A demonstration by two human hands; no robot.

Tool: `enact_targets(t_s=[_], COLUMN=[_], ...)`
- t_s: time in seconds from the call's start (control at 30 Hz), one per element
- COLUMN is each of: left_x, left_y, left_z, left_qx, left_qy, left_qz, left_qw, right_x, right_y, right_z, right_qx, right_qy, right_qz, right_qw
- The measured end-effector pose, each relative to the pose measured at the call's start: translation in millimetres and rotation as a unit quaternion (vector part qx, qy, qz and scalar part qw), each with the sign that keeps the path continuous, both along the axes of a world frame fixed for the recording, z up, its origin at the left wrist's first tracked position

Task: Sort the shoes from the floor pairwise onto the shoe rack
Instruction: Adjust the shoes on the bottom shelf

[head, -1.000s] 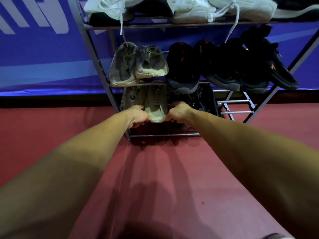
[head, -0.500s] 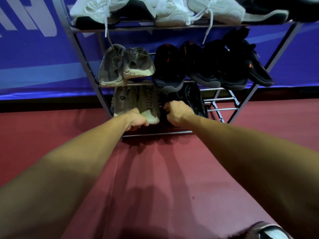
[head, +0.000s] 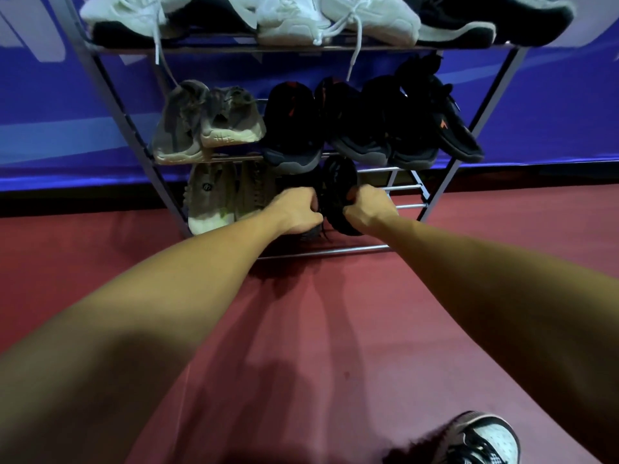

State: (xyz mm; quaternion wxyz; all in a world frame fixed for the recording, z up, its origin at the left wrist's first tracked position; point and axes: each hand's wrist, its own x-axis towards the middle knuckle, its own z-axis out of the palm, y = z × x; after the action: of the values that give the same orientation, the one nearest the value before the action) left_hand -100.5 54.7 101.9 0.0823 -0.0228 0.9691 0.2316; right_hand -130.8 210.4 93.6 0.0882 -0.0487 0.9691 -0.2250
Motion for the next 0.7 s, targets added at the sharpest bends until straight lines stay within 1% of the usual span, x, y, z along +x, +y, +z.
enact_targets(t_s=[0.13,0.2,0.3,0.4,0.47,0.57,0.6,0.67,0.7], left_x=[-7,-11,-17,-22,-26,-32,-35,-38,-38], left_y=[28,39,50,55,59,66,66,64,63], left_z=[-9,-13,-16,-15,-13,-15,-18,-27,-31], left_qx=[-0.053,-0.082,-0.077,-0.068,-0.035,0.082,0.104,0.122,0.123], left_qy=[-0.062,-0.101,-0.135,-0.159,-0.169,-0.171,-0.160,-0.136,-0.129], left_qz=[-0.049,-0.045,-0.037,-0.030,-0.007,0.057,0.077,0.103,0.109], left_qw=[0.995,0.991,0.987,0.985,0.985,0.980,0.979,0.978,0.978], right_x=[-8,-11,-15,-20,-25,-30,-33,-37,-41], right_y=[18,23,27,27,28,31,32,36,38], right_z=[-8,-10,-14,-21,-23,-24,-25,-29,-32], right_qx=[0.021,0.046,0.065,0.045,0.035,0.040,0.046,0.041,0.024], right_qy=[-0.024,-0.043,-0.072,-0.098,-0.110,-0.114,-0.115,-0.123,-0.129], right_qz=[-0.015,-0.001,0.009,-0.002,-0.006,-0.021,-0.024,-0.030,-0.042], right_qw=[0.999,0.998,0.995,0.994,0.993,0.992,0.992,0.991,0.990])
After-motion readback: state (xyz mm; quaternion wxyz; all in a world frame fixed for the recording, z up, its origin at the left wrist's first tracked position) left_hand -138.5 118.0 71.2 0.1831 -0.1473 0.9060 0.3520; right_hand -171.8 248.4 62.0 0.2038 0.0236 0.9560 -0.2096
